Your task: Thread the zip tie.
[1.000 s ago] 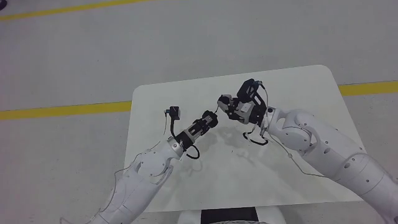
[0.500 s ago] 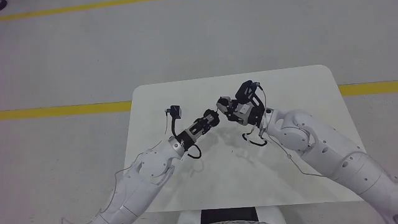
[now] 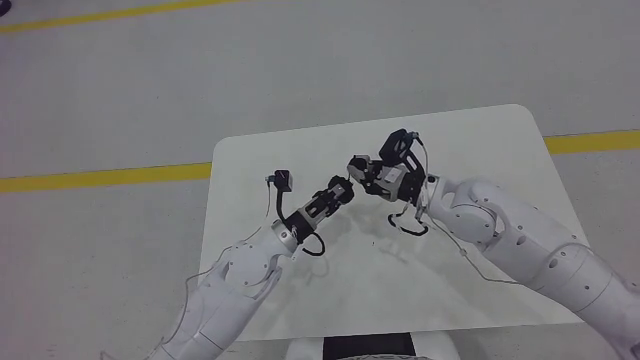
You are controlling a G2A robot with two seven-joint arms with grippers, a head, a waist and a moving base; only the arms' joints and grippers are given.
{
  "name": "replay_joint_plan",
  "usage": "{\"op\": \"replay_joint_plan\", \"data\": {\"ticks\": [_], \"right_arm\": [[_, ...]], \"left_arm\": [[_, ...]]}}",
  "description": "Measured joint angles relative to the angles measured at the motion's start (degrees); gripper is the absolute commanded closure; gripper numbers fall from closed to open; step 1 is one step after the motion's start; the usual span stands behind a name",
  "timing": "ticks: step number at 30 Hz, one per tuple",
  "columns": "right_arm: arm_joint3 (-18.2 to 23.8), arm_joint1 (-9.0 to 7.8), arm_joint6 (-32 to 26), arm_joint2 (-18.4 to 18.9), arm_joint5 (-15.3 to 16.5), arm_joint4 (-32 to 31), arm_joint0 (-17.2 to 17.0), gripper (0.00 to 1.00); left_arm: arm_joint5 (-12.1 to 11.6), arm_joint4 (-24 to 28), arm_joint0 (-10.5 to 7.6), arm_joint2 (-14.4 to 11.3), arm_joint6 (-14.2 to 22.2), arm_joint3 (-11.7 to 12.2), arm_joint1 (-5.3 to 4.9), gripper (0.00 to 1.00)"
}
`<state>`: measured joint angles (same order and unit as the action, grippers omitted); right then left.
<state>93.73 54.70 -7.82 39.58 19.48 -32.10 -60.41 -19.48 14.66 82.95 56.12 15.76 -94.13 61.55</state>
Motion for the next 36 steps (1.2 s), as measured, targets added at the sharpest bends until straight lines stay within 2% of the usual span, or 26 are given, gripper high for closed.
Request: {"op": "replay_joint_plan", "data": {"ticks": [15,16,17,24,29,33,36], "right_arm": [[-0.6,-0.25,0.4,-0.9,0.0,0.4,0.8,1.0],[-0.6,-0.28,0.5,-0.9,0.0,0.4,0.8,0.76],[-0.6,-0.3,0.6,-0.8,0.0,0.4,0.8,0.02],[-0.7,-0.57,1.5,0.2,0.0,0.4,0.5,0.0],[-0.5,-1.25,2.7,2.5,0.0,-1.2,-0.6,0.0],[-0.2,-1.98,4.8,5.5,-0.2,-4.7,-2.3,0.0],[0.2,-2.37,7.5,7.5,-3.1,-10.3,-4.2,0.0]], "left_arm": [[0.0,-0.1,0.35,0.8,-0.7,-0.3,0.41,1.0],[0.0,-0.2,0.41,0.8,-0.7,-0.3,0.43,1.0],[0.0,-0.2,0.45,0.9,-0.7,-0.3,0.45,1.0],[0.0,-0.2,0.62,1.2,-0.5,-0.3,0.62,1.0],[0.0,1.0,0.45,1.4,-0.1,-0.6,0.8,1.0],[0.0,4.7,0.36,1.5,1.2,-1.2,1.13,1.0],[0.0,8.8,0.15,1.7,3.5,-1.6,1.4,1.0]]}}
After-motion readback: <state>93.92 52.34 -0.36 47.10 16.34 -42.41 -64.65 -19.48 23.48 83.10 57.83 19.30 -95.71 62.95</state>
